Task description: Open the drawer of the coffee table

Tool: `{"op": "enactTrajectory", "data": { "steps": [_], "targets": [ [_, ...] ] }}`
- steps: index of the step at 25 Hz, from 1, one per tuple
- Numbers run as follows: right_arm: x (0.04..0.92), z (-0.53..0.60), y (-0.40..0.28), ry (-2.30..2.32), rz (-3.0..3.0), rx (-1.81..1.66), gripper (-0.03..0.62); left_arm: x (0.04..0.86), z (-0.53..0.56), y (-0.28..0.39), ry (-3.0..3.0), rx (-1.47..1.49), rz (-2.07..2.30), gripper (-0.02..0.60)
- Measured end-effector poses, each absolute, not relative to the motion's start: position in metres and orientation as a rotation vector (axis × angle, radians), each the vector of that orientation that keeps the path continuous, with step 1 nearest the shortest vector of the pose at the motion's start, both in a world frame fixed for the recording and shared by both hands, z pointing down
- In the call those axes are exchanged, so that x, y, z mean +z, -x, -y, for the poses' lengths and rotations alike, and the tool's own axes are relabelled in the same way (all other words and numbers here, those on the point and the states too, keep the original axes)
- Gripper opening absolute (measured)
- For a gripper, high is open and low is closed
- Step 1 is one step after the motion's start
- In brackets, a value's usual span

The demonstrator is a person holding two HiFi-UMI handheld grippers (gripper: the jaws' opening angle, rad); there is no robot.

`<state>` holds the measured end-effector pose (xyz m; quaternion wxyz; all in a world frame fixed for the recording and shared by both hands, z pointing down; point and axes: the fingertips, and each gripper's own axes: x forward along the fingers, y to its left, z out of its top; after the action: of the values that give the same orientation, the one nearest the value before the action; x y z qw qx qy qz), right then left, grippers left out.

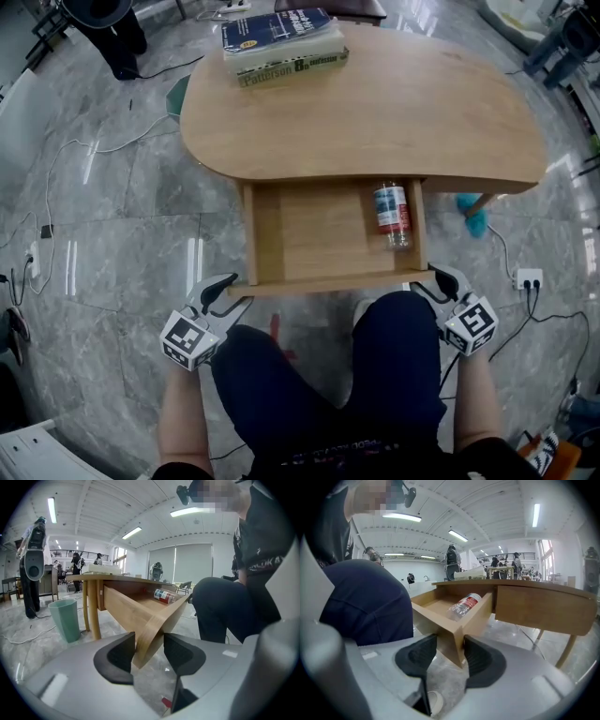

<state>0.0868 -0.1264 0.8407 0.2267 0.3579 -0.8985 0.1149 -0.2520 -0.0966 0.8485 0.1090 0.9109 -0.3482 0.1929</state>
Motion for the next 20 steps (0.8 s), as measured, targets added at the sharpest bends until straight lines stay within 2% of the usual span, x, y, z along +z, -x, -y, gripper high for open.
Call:
{"op": "enactTrajectory", "data": {
  "steps": [8,9,10,11,13,20],
  "targets": [
    [0.809,0.118,-0.092,-0.914,2.579,0.253,0.186,0.819,0.086,0.288,-2.623,0.439,1.161,0.177],
    [0.798,0.119,-0.091,-0.915,2.616,0.269,0.185,0.812,0.085,0.291,-2.615,0.430,1.185,0.164],
    [0.785,0.121,-0.090,-0.929,2.652,0.298,0.182,0.803,0.084,0.293,-2.601,0.412,1.210,0.106],
    [0.772,0.124,-0.090,-0.953,2.679,0.332,0.158,0.795,0.084,0.296,-2.586,0.394,1.229,0.053],
    [0.750,0.134,-0.087,-0.985,2.699,0.378,0.002,0.779,0.084,0.299,-2.558,0.369,1.245,0.008],
    [0.662,0.142,-0.040,-0.787,2.665,0.492,0.002,0.679,0.083,0.251,-2.453,0.284,1.164,0.008]
  ]
}}
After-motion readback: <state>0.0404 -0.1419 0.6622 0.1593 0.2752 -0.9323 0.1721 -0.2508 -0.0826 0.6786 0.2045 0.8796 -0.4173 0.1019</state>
